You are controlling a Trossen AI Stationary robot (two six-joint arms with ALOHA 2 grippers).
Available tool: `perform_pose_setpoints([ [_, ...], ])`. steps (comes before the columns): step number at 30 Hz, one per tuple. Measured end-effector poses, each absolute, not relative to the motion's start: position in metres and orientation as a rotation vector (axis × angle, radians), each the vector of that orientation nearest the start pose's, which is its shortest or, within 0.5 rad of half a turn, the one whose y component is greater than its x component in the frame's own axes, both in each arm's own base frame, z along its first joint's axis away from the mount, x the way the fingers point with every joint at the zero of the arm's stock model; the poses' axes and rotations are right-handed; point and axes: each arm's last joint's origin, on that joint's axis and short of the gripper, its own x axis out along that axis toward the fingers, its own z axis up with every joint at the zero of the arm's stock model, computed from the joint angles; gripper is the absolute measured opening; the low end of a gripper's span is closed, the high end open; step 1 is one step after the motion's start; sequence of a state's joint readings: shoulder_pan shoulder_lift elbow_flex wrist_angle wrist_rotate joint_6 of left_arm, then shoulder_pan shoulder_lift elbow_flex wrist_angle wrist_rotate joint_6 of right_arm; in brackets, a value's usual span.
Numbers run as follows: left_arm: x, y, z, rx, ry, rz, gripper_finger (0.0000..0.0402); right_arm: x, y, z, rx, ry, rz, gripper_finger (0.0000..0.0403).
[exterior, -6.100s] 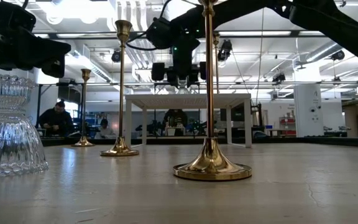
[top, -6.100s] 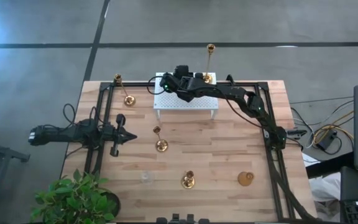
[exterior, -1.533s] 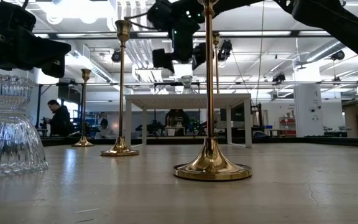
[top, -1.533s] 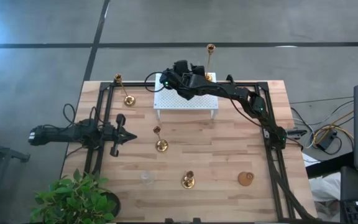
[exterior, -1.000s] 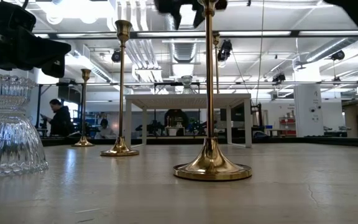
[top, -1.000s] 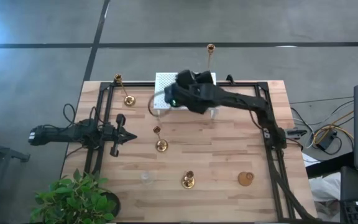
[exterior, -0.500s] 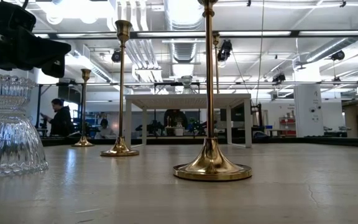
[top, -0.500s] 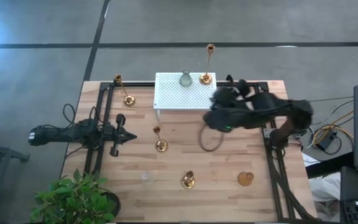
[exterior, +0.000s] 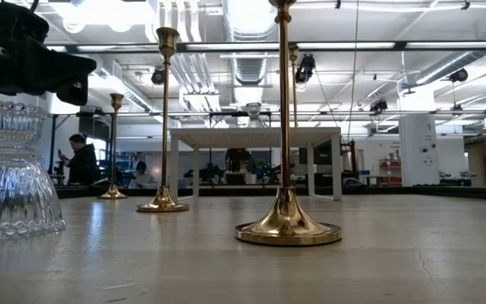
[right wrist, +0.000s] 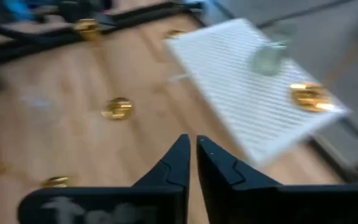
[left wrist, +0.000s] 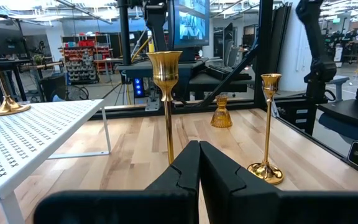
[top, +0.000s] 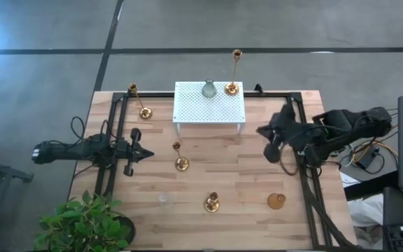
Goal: Pick & Place candle stick holders
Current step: Put the gold candle holder on the shelf
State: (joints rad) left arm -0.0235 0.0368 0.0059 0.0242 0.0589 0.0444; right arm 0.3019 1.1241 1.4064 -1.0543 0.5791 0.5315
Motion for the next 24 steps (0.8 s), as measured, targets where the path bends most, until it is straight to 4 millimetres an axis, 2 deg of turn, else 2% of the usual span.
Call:
perform_pose_setpoints([
  [10,0.100,-0.004,0.165,0.044,0.005,-0.082,0.0014,0.183,0.040,0.328,0.213,0.559,-0.195,0.0008],
  [16,0.100,-0.004,0.165,0.044,0.005,-0.082,0.0014,0.184,0.037,0.282,0.146,0.534,-0.029,0.0008],
  [19,0.100,-0.004,0.165,0.044,0.006,-0.082,0.0014,0.185,0.033,0.258,0.153,0.494,0.009,0.0008],
  [24,0.100,-0.004,0.165,0.044,0.006,-0.082,0.0014,0.177,0.021,0.230,0.123,0.348,0.015,0.0008],
])
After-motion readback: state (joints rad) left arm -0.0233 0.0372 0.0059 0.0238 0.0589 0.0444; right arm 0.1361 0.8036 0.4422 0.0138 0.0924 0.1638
